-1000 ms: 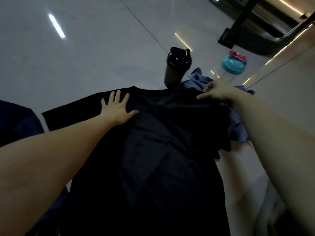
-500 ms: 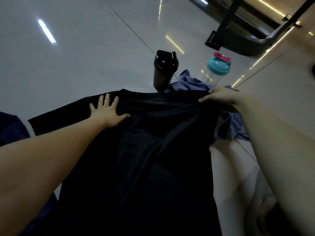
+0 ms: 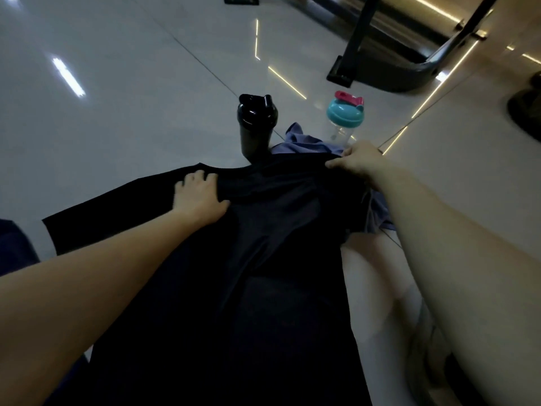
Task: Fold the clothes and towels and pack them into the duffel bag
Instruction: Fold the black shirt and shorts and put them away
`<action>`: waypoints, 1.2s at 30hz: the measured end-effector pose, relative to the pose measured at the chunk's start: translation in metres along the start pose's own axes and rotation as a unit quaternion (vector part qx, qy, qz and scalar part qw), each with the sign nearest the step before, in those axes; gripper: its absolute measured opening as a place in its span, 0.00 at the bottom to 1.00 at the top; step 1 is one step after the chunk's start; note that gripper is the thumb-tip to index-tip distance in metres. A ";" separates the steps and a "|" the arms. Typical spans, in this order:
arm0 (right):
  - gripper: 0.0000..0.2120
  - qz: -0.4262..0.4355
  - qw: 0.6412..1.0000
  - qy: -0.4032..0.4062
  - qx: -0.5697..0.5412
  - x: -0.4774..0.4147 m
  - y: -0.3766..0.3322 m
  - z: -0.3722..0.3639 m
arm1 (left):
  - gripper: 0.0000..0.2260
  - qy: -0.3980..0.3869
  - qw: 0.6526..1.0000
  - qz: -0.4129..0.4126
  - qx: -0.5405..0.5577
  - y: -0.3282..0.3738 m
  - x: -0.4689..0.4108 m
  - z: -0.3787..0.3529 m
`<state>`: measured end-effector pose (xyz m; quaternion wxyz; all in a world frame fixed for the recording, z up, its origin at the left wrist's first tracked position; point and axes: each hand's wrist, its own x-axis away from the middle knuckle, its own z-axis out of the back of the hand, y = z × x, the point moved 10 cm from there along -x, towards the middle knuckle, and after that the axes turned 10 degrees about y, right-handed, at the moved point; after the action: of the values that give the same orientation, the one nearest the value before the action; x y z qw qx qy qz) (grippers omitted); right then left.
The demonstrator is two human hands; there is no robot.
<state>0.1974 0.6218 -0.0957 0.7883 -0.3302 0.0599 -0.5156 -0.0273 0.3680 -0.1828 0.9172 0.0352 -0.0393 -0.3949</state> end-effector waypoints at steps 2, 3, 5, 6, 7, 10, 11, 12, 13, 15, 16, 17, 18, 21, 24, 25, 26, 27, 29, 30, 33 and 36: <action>0.19 -0.021 0.999 -0.029 -0.031 0.008 -0.006 -0.002 | 0.35 0.029 0.992 -0.105 0.059 0.058 0.011 0.013; 0.29 -0.027 0.997 -0.065 -0.029 0.015 -0.011 -0.005 | 0.36 0.029 0.986 -0.140 0.087 0.082 0.018 0.017; 0.40 -0.030 0.989 -0.140 0.020 0.026 -0.016 -0.009 | 0.37 -0.002 0.978 -0.152 0.144 0.112 0.025 0.020; 0.36 -0.022 0.982 -0.178 0.055 0.033 -0.017 -0.011 | 0.38 -0.025 0.974 -0.139 0.178 0.120 0.027 0.018; 0.29 -0.009 0.974 -0.206 0.096 0.037 -0.017 -0.012 | 0.38 -0.051 0.969 -0.123 0.208 0.127 0.027 0.016; 0.15 0.028 0.967 -0.191 0.168 0.036 -0.016 -0.004 | 0.38 -0.135 0.950 -0.090 0.267 0.143 0.030 0.003; 0.13 0.028 0.971 -0.178 0.154 0.032 -0.014 -0.001 | 0.37 -0.149 0.944 -0.079 0.283 0.146 0.030 0.001; 0.12 0.031 0.976 -0.174 0.124 0.032 -0.016 0.001 | 0.37 -0.155 0.938 -0.064 0.302 0.149 0.029 0.001; 0.12 0.036 0.980 -0.171 0.095 0.029 -0.017 0.002 | 0.37 -0.159 0.932 -0.047 0.323 0.150 0.027 0.000; 0.15 0.044 0.986 -0.155 0.052 0.023 -0.018 0.009 | 0.37 -0.169 0.924 -0.024 0.341 0.152 0.023 -0.003; 0.15 0.053 0.988 -0.137 0.042 0.022 -0.019 0.014 | 0.38 -0.167 0.932 -0.025 0.320 0.150 0.022 -0.006; 0.13 0.060 0.991 -0.117 0.036 0.021 -0.020 0.020 | 0.38 -0.153 0.949 -0.029 0.274 0.145 0.021 -0.007; 0.11 0.065 0.992 -0.101 0.026 0.020 -0.022 0.024 | 0.39 -0.130 0.967 -0.030 0.217 0.137 0.020 -0.008; 0.11 0.070 0.995 -0.070 0.007 0.017 -0.019 0.036 | 0.38 -0.083 0.989 -0.021 0.122 0.113 0.031 -0.011; 0.09 0.057 0.996 -0.060 0.024 0.013 -0.011 0.044 | 0.42 -0.070 0.995 -0.046 0.051 0.096 0.046 -0.026; 0.08 0.050 0.997 -0.054 0.031 0.009 -0.006 0.046 | 0.43 -0.068 0.996 -0.052 0.032 0.090 0.051 -0.032; 0.06 0.047 0.997 -0.040 0.045 0.006 -0.001 0.047 | 0.45 -0.070 0.996 -0.055 0.017 0.083 0.055 -0.038; 0.06 0.049 0.996 -0.013 0.067 0.003 0.003 0.050 | 0.46 -0.072 0.996 -0.055 0.005 0.077 0.059 -0.043; 0.08 0.052 0.988 0.083 0.122 -0.004 0.012 0.058 | 0.48 -0.071 0.996 -0.058 -0.016 0.066 0.067 -0.050; 0.10 0.051 0.980 0.125 0.146 -0.005 0.017 0.062 | 0.48 -0.068 0.995 -0.061 -0.025 0.062 0.071 -0.052; 0.11 0.060 0.960 0.175 0.209 0.001 0.027 0.064 | 0.47 -0.048 0.995 -0.074 -0.038 0.052 0.083 -0.052; 0.13 0.092 0.930 0.237 0.265 0.018 0.024 0.066 | 0.44 -0.022 0.994 -0.097 -0.038 0.049 0.100 -0.048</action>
<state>0.2527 0.6426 -0.0541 0.8539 0.0288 0.1362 -0.5014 0.0817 0.3308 -0.2219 0.8741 -0.0052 -0.0412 -0.4839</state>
